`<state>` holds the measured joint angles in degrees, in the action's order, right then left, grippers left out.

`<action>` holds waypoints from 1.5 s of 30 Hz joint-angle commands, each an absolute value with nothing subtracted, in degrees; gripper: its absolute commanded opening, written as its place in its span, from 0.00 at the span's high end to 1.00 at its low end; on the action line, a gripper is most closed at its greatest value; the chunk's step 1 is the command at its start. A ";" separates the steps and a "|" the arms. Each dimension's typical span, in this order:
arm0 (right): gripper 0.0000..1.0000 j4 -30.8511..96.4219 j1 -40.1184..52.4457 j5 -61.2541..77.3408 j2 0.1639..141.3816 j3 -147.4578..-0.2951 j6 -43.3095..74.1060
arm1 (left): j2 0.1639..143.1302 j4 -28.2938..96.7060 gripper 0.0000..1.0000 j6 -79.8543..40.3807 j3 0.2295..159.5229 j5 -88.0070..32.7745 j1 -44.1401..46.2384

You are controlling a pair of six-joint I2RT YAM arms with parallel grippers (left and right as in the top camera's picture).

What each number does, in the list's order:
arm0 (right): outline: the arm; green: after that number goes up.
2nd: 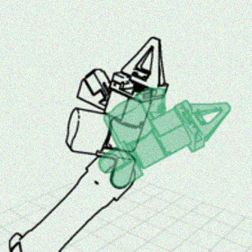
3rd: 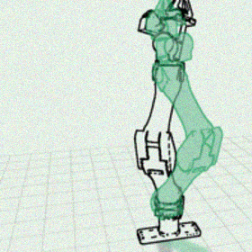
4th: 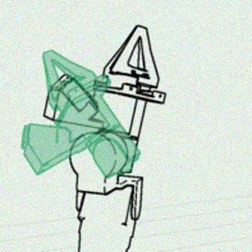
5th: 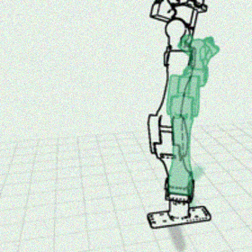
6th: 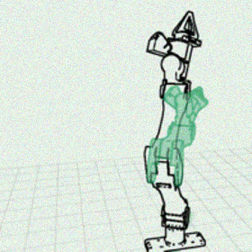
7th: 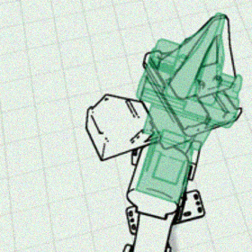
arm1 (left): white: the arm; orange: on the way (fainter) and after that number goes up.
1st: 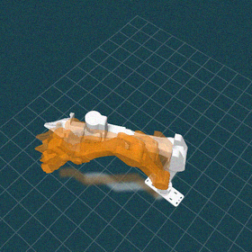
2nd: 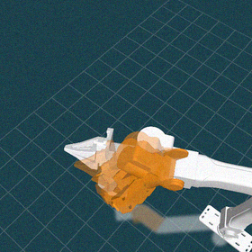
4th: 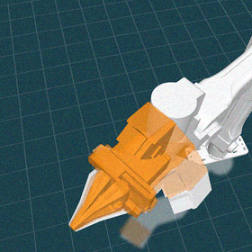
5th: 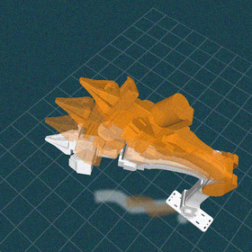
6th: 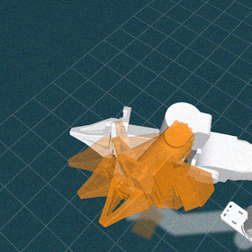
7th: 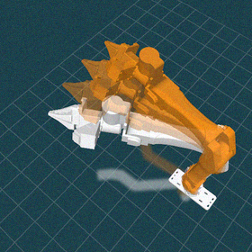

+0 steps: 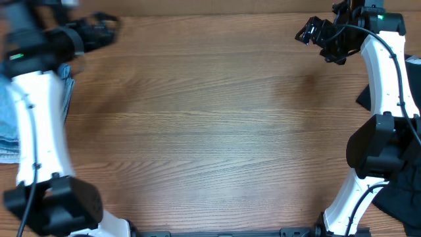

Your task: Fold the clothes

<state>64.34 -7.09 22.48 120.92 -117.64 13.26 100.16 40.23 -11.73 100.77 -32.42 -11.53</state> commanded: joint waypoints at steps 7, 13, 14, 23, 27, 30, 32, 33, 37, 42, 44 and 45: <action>0.00 64.20 -6.98 22.50 120.88 -117.60 13.04 | 104.16 40.27 0.00 -12.43 100.29 -22.41 15.57; 0.00 64.20 -6.98 22.50 120.88 -117.60 13.04 | 104.16 40.27 0.00 -12.43 100.29 -22.37 19.59; 0.00 64.20 -6.98 22.50 120.88 -117.60 13.04 | 104.16 40.32 0.00 -12.43 100.29 -22.22 19.53; 0.00 64.20 -4.80 22.50 110.54 -117.60 13.04 | 104.16 40.47 0.00 -12.43 100.29 -22.24 19.53; 0.00 64.20 0.75 22.50 88.88 -117.60 13.04 | 104.16 40.45 0.00 -12.43 100.27 -22.24 19.53; 0.00 62.57 6.15 16.53 74.87 -117.60 13.04 | 104.16 40.47 0.00 -12.43 100.29 -22.24 19.53; 0.00 61.01 9.34 13.45 64.47 -117.03 13.04 | 104.16 40.45 0.00 -12.43 100.29 -22.24 19.53; 0.00 60.55 10.09 12.99 60.75 -116.03 13.02 | 104.16 40.47 0.00 -12.43 100.29 -22.24 19.53; 0.00 60.53 11.94 10.44 40.47 -104.86 13.04 | 104.16 40.47 0.00 -12.43 100.29 -22.24 19.53; 0.00 60.55 11.94 5.78 17.89 -82.56 13.04 | 104.16 40.47 0.00 -12.43 100.29 -22.24 19.53; 0.00 60.49 11.94 4.95 12.40 -75.07 13.04 | 104.16 40.47 0.00 -12.43 100.29 -22.24 19.53; 0.00 60.49 11.94 4.95 9.80 -70.89 13.06 | 104.16 40.47 0.00 -12.43 100.29 -22.24 19.53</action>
